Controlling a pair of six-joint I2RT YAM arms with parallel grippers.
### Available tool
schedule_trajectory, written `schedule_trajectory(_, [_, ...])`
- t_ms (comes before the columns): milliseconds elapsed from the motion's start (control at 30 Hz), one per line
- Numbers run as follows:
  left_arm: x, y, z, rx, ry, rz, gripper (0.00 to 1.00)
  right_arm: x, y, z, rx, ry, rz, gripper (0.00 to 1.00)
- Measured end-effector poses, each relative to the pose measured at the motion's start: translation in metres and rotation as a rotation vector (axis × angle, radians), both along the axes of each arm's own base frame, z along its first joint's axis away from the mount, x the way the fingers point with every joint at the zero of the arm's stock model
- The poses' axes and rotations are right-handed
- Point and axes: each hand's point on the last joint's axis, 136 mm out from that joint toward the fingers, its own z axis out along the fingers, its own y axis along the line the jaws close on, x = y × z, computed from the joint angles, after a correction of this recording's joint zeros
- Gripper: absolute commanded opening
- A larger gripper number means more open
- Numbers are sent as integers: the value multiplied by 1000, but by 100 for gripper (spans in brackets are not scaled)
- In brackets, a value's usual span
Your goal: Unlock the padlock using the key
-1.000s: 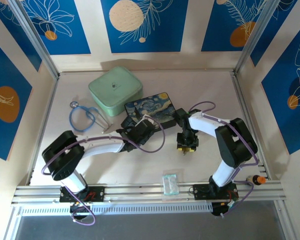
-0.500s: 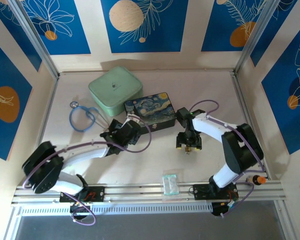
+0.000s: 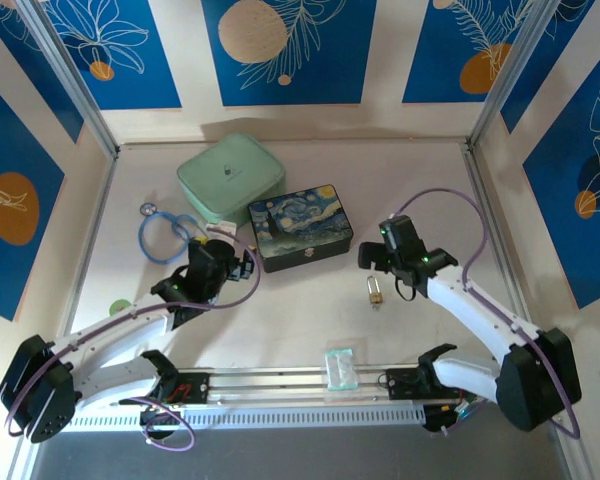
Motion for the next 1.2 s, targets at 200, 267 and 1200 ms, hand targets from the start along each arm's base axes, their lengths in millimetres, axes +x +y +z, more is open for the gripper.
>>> schedule_trajectory(200, [30,46,-12,123,-62,129,100,28,-65,-7,-7,-110,-211,100])
schedule_trajectory(267, [40,57,-14,173,-80,166,100,38,-79,-8,-30,-125,-242,99])
schedule_trajectory(1200, [90,130,-72,24,-141,199,100,107,-63,-28,-17,-480,23,99])
